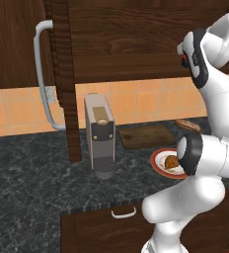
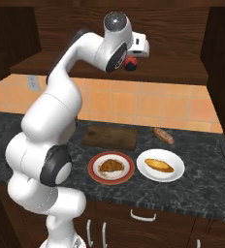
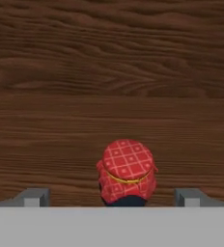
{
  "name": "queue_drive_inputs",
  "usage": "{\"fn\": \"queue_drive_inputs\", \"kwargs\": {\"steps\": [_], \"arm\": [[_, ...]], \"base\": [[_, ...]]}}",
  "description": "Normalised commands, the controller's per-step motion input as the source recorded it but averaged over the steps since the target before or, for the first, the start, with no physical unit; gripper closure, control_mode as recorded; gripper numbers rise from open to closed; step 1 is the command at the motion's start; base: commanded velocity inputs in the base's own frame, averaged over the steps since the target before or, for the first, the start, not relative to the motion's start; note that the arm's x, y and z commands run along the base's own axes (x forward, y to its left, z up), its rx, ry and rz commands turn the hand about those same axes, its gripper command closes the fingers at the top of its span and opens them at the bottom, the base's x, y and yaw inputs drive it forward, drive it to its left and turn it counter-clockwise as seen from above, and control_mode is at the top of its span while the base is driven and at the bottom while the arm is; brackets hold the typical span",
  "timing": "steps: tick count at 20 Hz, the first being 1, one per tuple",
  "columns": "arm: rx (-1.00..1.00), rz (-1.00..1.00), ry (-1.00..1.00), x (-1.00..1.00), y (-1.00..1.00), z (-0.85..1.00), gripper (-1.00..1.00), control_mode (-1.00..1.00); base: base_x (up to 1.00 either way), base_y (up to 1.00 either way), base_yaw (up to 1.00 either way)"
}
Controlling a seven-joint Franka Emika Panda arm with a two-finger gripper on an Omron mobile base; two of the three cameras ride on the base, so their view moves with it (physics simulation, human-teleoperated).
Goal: From the different types of pastries on the counter, select a croissant and place it on the cutting board. Then retrieve a jar of jam from the cabinet and place it alongside the croissant on the cutting board.
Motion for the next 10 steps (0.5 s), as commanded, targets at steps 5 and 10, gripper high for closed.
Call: {"fn": "queue_drive_inputs", "kwargs": {"steps": [5, 10], "arm": [[-0.02, 0.0, -0.07, 0.34, 0.0, -0.24, -1.0, -1.0], [0.0, 0.03, -0.04, 0.25, 0.0, -0.08, -1.0, -1.0]], "base": [[0.0, 0.0, 0.0], [0.0, 0.0, 0.0]]}}
